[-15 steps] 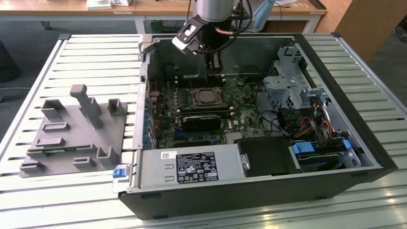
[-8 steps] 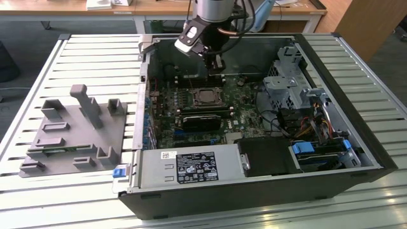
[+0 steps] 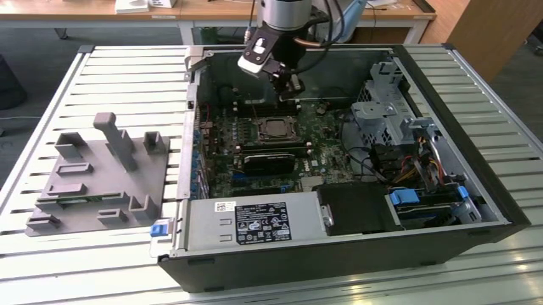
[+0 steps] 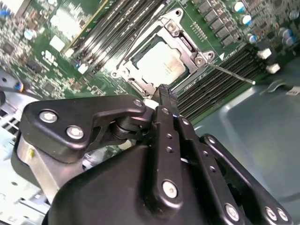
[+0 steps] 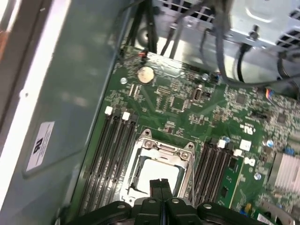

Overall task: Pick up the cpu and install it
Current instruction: 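Install the first cpu locking lever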

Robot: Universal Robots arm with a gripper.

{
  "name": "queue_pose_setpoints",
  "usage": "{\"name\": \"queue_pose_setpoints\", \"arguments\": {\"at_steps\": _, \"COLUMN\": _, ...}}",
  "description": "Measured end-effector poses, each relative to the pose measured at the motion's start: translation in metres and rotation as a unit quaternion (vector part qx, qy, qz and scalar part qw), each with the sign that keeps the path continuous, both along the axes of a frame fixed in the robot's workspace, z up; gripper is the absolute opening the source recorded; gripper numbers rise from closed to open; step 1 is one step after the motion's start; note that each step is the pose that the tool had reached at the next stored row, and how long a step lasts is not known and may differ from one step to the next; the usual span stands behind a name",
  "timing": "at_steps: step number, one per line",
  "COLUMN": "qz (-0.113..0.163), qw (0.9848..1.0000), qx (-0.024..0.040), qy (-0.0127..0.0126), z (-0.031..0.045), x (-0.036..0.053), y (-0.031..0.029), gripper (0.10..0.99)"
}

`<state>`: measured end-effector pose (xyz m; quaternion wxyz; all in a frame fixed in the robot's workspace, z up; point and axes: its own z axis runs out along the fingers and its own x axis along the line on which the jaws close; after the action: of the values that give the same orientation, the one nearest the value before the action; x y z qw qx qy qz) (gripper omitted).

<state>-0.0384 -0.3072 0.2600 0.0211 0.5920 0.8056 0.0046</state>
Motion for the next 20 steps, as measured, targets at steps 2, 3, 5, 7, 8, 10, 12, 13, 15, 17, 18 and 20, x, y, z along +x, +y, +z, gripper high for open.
{"name": "queue_pose_setpoints", "arguments": {"at_steps": 2, "qz": 0.018, "qw": 0.9998, "qx": 0.0, "qy": 0.0, "z": 0.0, "x": 0.0, "y": 0.0, "gripper": 0.106}}
{"name": "queue_pose_setpoints", "arguments": {"at_steps": 3, "qz": 0.027, "qw": 0.9996, "qx": 0.0, "qy": 0.0, "z": 0.0, "x": 0.0, "y": 0.0, "gripper": 0.106}}
{"name": "queue_pose_setpoints", "arguments": {"at_steps": 5, "qz": 0.044, "qw": 0.999, "qx": 0.0, "qy": 0.0, "z": 0.0, "x": 0.0, "y": 0.0, "gripper": 0.106}}
{"name": "queue_pose_setpoints", "arguments": {"at_steps": 7, "qz": 0.062, "qw": 0.9981, "qx": 0.0, "qy": 0.0, "z": 0.0, "x": 0.0, "y": 0.0, "gripper": 0.106}}
{"name": "queue_pose_setpoints", "arguments": {"at_steps": 8, "qz": 0.071, "qw": 0.9975, "qx": 0.0, "qy": 0.0, "z": 0.0, "x": 0.0, "y": 0.0, "gripper": 0.106}}
{"name": "queue_pose_setpoints", "arguments": {"at_steps": 10, "qz": 0.088, "qw": 0.9961, "qx": 0.0, "qy": 0.0, "z": 0.0, "x": 0.0, "y": 0.0, "gripper": 0.106}}
{"name": "queue_pose_setpoints", "arguments": {"at_steps": 12, "qz": 0.107, "qw": 0.9943, "qx": 0.0, "qy": 0.0, "z": 0.0, "x": 0.0, "y": 0.0, "gripper": 0.106}}
{"name": "queue_pose_setpoints", "arguments": {"at_steps": 13, "qz": 0.115, "qw": 0.9933, "qx": 0.0, "qy": 0.0, "z": 0.0, "x": 0.0, "y": 0.0, "gripper": 0.106}}
{"name": "queue_pose_setpoints", "arguments": {"at_steps": 15, "qz": 0.133, "qw": 0.9911, "qx": 0.0, "qy": 0.0, "z": -0.0001, "x": 0.0, "y": 0.0, "gripper": 0.106}}
{"name": "queue_pose_setpoints", "arguments": {"at_steps": 17, "qz": 0.152, "qw": 0.9884, "qx": 0.0, "qy": 0.0, "z": -0.0001, "x": 0.0, "y": 0.0, "gripper": 0.106}}
{"name": "queue_pose_setpoints", "arguments": {"at_steps": 18, "qz": 0.161, "qw": 0.987, "qx": 0.0, "qy": 0.0, "z": -0.0001, "x": 0.0, "y": 0.0, "gripper": 0.106}}
{"name": "queue_pose_setpoints", "arguments": {"at_steps": 20, "qz": 0.178, "qw": 0.984, "qx": 0.0, "qy": 0.0, "z": -0.0001, "x": 0.0, "y": 0.0, "gripper": 0.106}}
